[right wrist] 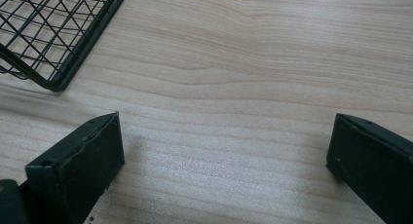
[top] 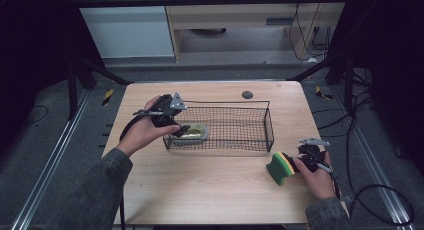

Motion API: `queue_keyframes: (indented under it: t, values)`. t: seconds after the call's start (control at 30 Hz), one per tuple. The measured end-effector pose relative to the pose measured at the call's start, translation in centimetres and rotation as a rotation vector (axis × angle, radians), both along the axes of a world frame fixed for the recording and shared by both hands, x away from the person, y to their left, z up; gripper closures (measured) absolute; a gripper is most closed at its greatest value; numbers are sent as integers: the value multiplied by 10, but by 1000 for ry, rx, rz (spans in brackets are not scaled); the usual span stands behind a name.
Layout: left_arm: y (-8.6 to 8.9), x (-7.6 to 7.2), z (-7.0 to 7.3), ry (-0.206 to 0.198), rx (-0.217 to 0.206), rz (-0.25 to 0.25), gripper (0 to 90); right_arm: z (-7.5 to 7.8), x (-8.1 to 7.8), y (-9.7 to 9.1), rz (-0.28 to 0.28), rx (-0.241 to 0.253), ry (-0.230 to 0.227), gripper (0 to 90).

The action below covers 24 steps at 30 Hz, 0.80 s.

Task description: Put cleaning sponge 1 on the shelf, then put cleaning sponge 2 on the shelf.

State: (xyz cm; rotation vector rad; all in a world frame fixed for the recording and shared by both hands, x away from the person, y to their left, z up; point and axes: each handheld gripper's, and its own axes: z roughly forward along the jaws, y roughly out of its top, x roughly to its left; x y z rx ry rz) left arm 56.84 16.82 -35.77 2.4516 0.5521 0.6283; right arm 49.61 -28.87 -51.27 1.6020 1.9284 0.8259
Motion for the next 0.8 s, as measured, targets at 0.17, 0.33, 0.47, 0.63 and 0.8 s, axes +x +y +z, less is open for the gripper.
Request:
queue_keyframes:
  t: [0.17,0.33,0.47,0.63,0.8]
  values:
    - [10,-12,1,-2,-54,27,64,0,0,0,-4,1,1,4]
    - [27,-34,-7,-25,-135,75,45,0,0,0,2,5,0,4]
    - [45,-51,-27,-15,-159,145,41,1,1,-3,20,5,7,7]
    - [60,-70,-75,41,-212,221,42,8,0,-10,11,-6,13,105]
    - [64,-72,-110,161,-216,226,51,18,-11,-9,14,-31,8,112]
